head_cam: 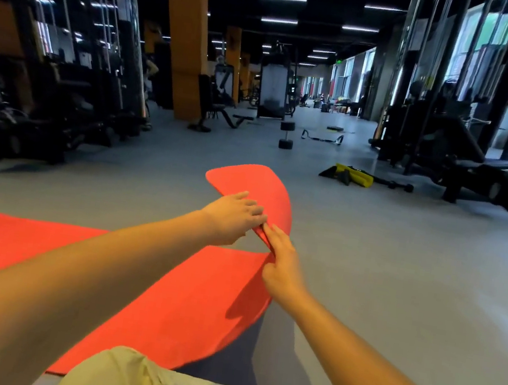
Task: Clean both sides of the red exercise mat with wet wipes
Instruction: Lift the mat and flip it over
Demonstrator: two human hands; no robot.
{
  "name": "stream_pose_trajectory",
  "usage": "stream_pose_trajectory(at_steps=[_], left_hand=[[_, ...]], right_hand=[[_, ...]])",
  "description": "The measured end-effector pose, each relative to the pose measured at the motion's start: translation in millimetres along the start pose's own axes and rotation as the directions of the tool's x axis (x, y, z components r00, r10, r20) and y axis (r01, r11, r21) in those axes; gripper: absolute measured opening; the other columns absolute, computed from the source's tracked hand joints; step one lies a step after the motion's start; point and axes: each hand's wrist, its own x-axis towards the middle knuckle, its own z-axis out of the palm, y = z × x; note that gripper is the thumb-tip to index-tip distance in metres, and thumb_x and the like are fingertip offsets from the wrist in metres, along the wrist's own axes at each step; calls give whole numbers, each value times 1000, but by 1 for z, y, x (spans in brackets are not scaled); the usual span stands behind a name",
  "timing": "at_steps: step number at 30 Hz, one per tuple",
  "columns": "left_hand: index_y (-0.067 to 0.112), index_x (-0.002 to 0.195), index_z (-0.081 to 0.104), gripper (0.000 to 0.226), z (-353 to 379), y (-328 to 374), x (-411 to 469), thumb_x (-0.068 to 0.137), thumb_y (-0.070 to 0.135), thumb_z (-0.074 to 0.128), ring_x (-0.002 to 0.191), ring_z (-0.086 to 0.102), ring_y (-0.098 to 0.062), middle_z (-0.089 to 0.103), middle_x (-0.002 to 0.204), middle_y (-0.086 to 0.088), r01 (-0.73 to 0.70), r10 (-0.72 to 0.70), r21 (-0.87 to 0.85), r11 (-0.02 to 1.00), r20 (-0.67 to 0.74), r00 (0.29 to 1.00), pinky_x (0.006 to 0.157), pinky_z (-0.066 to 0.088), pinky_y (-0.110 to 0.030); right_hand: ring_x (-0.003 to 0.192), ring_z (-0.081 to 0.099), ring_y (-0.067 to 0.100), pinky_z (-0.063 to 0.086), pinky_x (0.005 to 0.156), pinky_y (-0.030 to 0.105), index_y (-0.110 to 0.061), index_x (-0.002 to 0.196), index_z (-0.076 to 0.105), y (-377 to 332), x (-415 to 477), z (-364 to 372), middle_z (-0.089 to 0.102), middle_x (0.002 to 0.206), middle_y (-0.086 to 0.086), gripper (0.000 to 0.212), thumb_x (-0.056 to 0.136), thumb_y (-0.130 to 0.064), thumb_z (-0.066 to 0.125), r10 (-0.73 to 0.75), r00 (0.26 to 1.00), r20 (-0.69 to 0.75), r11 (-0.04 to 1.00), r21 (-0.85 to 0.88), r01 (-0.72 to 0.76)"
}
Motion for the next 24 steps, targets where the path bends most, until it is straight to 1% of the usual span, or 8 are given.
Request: stream_pose_trajectory(at_steps=[2,4,8,10,13,17,20,24], left_hand=[[16,127,64,54,-1,-8,0,92,23,23,124,60,-31,65,126,-6,24,-27,-34,999,-81,996,112,37,-49],[16,115,68,51,-2,-13,5,89,21,23,112,63,-31,68,112,-5,25,-24,7,1000,-161,987,109,39,-48],[13,113,73,50,-5,-35,-8,88,15,29,115,67,-31,73,114,-7,17,3,65,998,-291,957,113,43,-50],[12,109,77,51,3,-54,-27,86,14,31,110,72,-27,76,114,-6,40,-6,76,996,-403,915,103,54,-49],[10,104,79,49,36,-69,-66,82,11,36,97,76,-25,78,108,-6,120,-101,2,993,-528,843,82,63,-39],[10,120,74,54,73,-58,-91,74,-5,50,99,74,-31,75,117,-8,285,-373,-242,928,-546,750,66,63,-39],[9,132,69,69,64,-53,-85,67,-14,67,114,67,-36,67,134,-13,395,-538,-375,839,-464,704,77,60,-44],[13,137,65,57,46,-25,-62,81,11,60,120,64,-37,64,140,-14,239,-422,-410,880,-446,789,86,58,-45]], right_hand=[[147,29,13,28,121,37,-30,154,36,-11,-5,1,35,158,-5,100,60,3,37,-8,998,-58,1000,-6,7],[147,29,12,32,119,34,-35,156,27,-14,-14,10,33,157,-6,103,63,5,40,8,993,-120,999,-33,-12],[147,30,20,44,109,42,-46,157,2,-9,-40,36,20,162,-3,107,73,1,49,178,983,-55,979,-95,-182],[137,44,26,49,102,46,-48,156,-1,-1,-39,37,30,158,1,110,71,1,49,135,991,0,981,-141,-133],[122,57,31,48,101,48,-41,157,22,7,-3,4,48,146,4,107,64,3,53,-91,996,17,918,-387,90],[114,61,33,31,112,64,-24,129,66,-17,59,-55,63,126,10,78,59,10,65,-298,943,-150,776,-613,148],[93,61,35,42,103,62,-14,120,71,-40,72,-48,66,108,9,64,62,13,60,-470,875,-118,727,-614,308],[86,58,31,49,88,47,-17,119,70,-42,53,-14,63,99,3,59,64,2,57,-590,808,-3,669,-561,487]])
